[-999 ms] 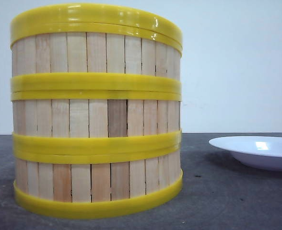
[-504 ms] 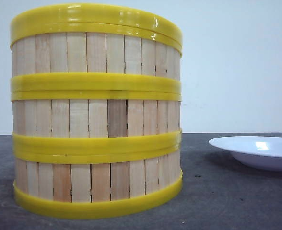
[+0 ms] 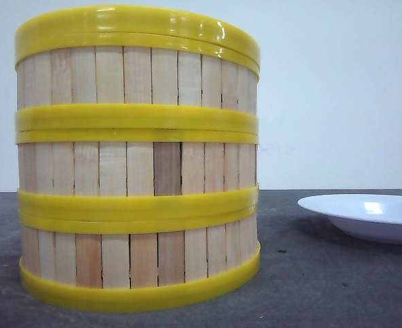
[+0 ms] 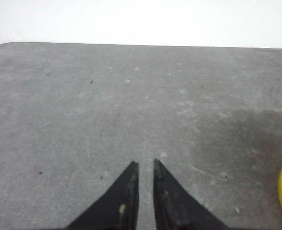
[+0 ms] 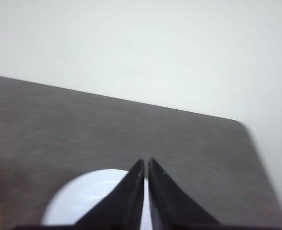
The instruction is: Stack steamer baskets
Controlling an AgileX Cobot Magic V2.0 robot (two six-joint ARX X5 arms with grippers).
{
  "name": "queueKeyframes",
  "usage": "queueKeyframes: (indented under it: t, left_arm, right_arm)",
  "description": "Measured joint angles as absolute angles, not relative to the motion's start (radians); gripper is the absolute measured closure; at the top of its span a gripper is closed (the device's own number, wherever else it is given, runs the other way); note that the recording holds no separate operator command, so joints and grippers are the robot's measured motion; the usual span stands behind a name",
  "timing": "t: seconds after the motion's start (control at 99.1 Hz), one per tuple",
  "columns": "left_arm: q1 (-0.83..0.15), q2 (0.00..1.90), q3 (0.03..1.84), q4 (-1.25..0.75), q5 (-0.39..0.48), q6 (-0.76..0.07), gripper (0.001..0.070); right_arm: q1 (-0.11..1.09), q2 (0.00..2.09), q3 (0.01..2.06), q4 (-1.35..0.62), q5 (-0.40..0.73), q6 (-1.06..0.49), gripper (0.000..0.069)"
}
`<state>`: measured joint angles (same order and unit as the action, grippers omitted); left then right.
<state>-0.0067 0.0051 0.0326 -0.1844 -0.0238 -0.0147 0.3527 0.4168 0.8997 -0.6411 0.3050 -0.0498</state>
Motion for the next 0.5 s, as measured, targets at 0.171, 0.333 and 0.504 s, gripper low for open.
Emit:
queueKeyframes:
  t: [0.171, 0.333, 0.504]
  left_arm:
    - [-0.007, 0.005, 0.033, -0.184, -0.023, -0.015, 0.0681]
    - [-0.007, 0.005, 0.033, -0.184, -0.024, -0.015, 0.0681]
    - [-0.007, 0.005, 0.033, -0.184, -0.023, -0.015, 0.0681]
  right_arm:
    - [0.13, 0.381, 0.739, -0.527, 0.223, -0.063, 0.0682]
    - [0.043, 0.284, 0.537, -0.365, 0.113, -0.045, 0.0682]
    - [0.011, 0.159, 0.321, -0.283, 0.078, -0.013, 0.0682]
